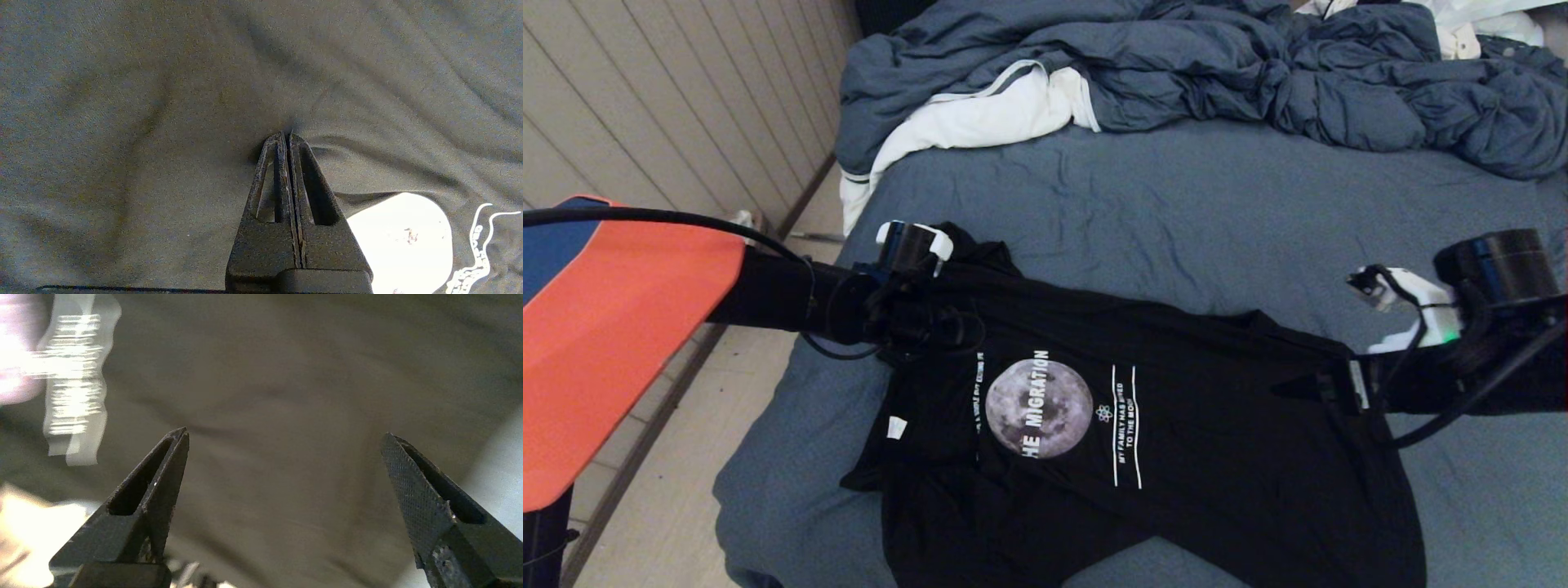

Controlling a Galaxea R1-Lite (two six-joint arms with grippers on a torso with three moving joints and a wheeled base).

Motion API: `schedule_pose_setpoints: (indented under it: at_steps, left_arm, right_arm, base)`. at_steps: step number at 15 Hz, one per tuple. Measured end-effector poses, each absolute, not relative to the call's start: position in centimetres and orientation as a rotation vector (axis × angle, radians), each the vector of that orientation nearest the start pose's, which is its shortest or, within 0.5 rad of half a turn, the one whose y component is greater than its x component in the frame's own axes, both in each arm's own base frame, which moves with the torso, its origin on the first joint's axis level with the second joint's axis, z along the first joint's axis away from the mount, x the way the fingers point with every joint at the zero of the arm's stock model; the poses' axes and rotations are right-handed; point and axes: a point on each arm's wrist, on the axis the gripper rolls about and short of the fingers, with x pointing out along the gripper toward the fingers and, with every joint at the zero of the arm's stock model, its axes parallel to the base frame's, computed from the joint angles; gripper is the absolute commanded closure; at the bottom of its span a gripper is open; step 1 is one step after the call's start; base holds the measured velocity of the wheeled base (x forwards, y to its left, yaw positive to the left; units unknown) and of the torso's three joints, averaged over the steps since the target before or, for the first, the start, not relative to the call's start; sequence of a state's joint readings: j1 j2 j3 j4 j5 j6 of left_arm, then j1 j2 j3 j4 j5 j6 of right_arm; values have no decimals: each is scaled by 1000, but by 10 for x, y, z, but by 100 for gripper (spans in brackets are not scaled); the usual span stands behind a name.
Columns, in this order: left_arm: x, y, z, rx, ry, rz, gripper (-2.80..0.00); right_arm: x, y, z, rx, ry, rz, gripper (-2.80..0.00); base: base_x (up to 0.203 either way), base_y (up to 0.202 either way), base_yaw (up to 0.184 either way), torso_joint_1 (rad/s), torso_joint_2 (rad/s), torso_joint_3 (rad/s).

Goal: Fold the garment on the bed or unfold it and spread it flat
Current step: Unford the black T-shirt

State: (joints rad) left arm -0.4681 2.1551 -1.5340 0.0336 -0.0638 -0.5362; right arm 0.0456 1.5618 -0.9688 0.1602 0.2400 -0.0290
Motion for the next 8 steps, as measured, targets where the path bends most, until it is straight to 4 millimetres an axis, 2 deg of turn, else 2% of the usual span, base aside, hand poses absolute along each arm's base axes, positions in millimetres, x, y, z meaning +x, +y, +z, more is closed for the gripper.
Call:
schedule_pose_setpoints:
  at_steps: [1, 2, 5, 6, 8]
  left_arm:
    - [385, -198, 147, -371, 769, -326, 0]
    - [384, -198, 147, -370, 770, -328, 0]
    - [380, -201, 150, -367, 771, -338, 0]
    - [378, -203, 150, -366, 772, -343, 0]
    - [377, -204, 150, -366, 774, -346, 0]
  right_arm:
    - [262, 34, 198, 48, 747, 333, -280]
    - [264, 48, 202, 50, 740, 373, 0]
    - [262, 81, 210, 21, 760, 481, 0]
    - [261, 93, 210, 4, 764, 520, -280]
    - [263, 113, 205, -22, 784, 579, -280]
  base:
    - [0, 0, 0, 0, 0, 0]
    - [0, 0, 0, 0, 0, 0]
    - [0, 0, 0, 0, 0, 0]
    - [0, 0, 0, 0, 0, 0]
    - [0, 0, 0, 0, 0, 0]
